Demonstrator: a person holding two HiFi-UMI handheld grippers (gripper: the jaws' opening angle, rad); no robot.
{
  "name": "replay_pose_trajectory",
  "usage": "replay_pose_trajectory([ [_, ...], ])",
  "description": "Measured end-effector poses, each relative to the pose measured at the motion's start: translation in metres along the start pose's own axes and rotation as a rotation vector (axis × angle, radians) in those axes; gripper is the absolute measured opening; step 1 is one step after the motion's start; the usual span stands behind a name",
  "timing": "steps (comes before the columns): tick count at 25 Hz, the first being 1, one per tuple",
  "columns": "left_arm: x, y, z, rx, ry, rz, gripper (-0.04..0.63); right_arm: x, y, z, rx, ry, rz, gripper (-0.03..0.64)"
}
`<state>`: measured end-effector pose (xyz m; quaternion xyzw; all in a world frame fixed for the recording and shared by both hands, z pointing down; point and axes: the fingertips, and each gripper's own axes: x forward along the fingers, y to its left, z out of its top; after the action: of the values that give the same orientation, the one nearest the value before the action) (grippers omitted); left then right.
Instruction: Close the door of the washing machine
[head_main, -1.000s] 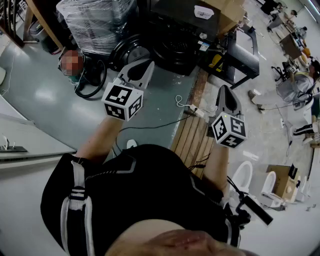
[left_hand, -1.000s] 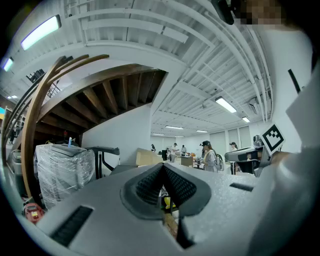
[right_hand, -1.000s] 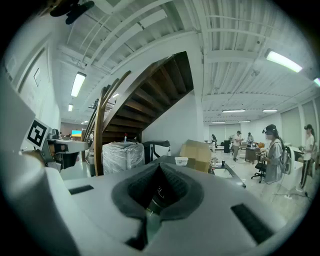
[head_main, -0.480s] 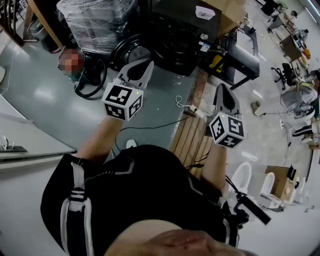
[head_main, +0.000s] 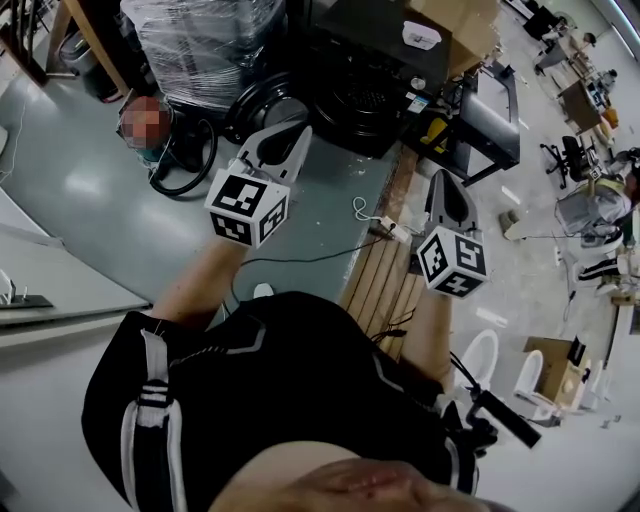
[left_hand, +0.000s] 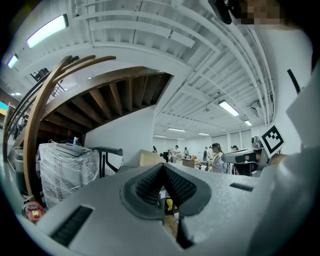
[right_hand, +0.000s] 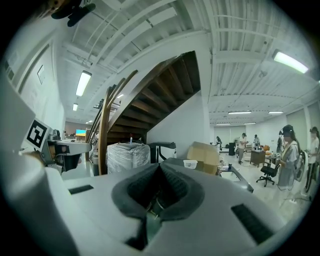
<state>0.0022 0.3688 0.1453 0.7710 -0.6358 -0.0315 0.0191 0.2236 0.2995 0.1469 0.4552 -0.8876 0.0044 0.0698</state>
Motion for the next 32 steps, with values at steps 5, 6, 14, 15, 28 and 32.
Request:
replay_pose_trajectory([
  [5,-0.014,0.034,-0.005,0.003,0.009,-0.016,0.002,0.016,0.030,-0.002,-0.008,0.008,-0.015,0.005],
  [6,-0.017,0.041,-0.005,0.003,0.011,-0.022,0.002,0.020,0.037,-0.002,-0.007,0.008,-0.017,0.005],
  [14,-0.027,0.079,-0.013,-0.002,0.026,-0.060,0.002,0.049,0.085,-0.001,-0.031,0.036,0.006,0.005],
  [15,-0.026,0.082,-0.013,0.003,0.025,-0.063,0.002,0.055,0.088,0.000,-0.034,0.038,0.009,0.005],
  [28,0.007,0.163,-0.020,0.040,0.055,0.042,0.002,0.197,0.138,0.002,-0.040,0.033,0.206,0.005],
  [32,0.047,0.194,-0.025,0.044,0.073,0.067,0.002,0.249,0.135,0.000,-0.030,0.048,0.258,0.005],
])
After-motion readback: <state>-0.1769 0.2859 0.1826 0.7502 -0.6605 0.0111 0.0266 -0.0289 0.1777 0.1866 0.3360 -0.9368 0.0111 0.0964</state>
